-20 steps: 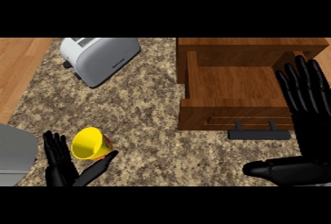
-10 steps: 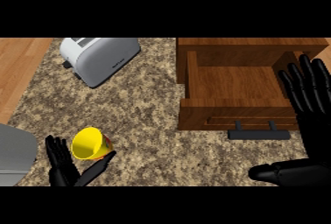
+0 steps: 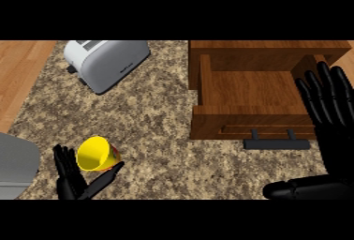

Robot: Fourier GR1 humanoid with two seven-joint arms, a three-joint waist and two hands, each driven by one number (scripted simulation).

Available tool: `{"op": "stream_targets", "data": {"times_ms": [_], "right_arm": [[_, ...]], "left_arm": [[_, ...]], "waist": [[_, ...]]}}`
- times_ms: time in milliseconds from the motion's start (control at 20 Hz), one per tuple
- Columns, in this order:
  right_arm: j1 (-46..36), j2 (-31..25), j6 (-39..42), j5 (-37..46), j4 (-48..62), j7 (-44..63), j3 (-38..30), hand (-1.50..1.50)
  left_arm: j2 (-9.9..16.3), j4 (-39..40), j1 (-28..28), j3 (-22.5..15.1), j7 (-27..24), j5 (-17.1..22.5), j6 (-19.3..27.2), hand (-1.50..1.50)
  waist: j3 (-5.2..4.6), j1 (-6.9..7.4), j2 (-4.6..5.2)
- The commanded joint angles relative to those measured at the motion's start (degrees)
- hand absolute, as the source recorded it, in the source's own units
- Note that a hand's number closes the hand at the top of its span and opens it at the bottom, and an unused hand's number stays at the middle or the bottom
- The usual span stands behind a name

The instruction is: Pick up the cup, place it into the drawer and close the drawer

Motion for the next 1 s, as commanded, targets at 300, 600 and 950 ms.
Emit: {"op": "stream_targets", "data": {"times_ms": [300, 600, 950], "right_arm": [[1.9, 1.0, -0.2, 0.8, -3.2, 0.8, 1.4, -1.50], [0.9, 0.5, 1.3, -0.3, 1.9, -2.8, -0.5, -1.50], [-3.4, 0.6, -0.9, -0.1, 2.1, 0.8, -0.6, -1.50]], "left_arm": [[-0.7, 5.0, -2.5, -0.1, -5.2, 2.2, -3.2, -1.50], [-0.5, 10.2, -6.2, 5.0, -5.6, 3.4, -8.9, -1.50], [0.7, 14.2, -7.5, 5.0, -7.5, 5.5, -18.7, -1.50]], "waist": [[0.00, -0.01, -0.03], [0.00, 0.00, -0.01], [-0.01, 0.18, -0.01]]}}
